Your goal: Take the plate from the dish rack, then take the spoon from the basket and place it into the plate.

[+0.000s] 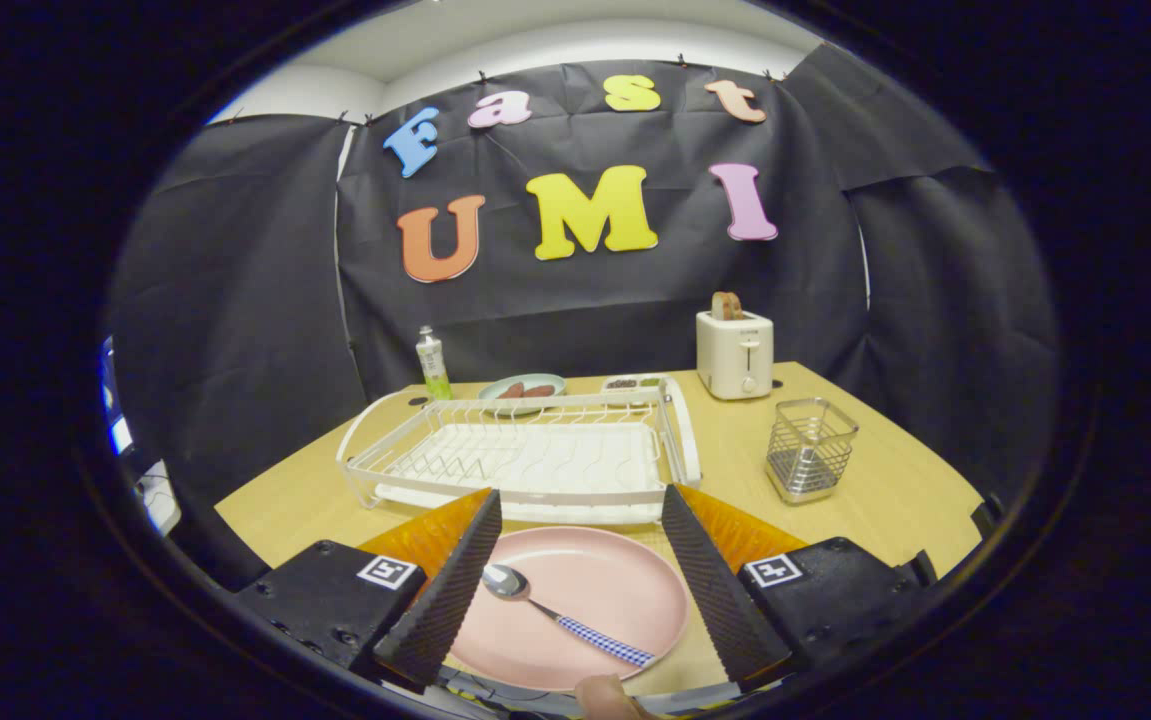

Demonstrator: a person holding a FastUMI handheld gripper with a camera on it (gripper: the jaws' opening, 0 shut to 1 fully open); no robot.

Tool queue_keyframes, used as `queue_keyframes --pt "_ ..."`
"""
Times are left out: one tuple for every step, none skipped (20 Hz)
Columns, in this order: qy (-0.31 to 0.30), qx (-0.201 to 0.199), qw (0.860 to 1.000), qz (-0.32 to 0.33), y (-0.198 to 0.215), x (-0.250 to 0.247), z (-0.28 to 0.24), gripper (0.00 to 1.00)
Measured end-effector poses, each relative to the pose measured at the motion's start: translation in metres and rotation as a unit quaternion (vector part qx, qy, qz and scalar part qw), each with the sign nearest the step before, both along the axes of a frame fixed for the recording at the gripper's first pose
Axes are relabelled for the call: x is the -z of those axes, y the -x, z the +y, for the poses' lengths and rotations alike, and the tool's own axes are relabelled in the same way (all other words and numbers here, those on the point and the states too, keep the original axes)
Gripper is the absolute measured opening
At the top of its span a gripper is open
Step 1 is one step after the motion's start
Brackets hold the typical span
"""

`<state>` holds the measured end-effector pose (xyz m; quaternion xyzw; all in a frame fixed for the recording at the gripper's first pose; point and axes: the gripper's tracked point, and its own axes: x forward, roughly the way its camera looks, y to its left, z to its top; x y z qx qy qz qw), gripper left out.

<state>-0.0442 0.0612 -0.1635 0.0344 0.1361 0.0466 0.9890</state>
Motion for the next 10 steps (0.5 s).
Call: queue_keyframes --pt "0.002 0.008 1.000 -0.010 0.001 -0.004 -0.003 0.91" --pt "0.003 0.016 1.000 -0.018 0.006 -0.011 -0.007 0.97" --pt "0.004 0.023 0.999 -0.024 0.007 -0.015 -0.008 1.00" --pt "0.005 0.028 0.999 -0.026 0.011 -0.018 -0.009 1.00" --pt "0.004 0.030 0.999 -0.028 0.015 -0.023 -0.010 1.00" --pt "0.003 0.034 0.999 -0.030 0.018 -0.027 -0.012 1.00" --pt "0.002 0.038 0.999 -0.030 0.022 -0.030 -0.014 1.00" --pt "0.003 0.043 0.999 -0.021 0.028 -0.031 -0.017 1.00" --pt "0.002 0.050 0.998 -0.022 0.029 -0.031 -0.021 1.00" --pt "-0.001 0.055 0.998 -0.029 0.032 -0.038 -0.023 1.00"
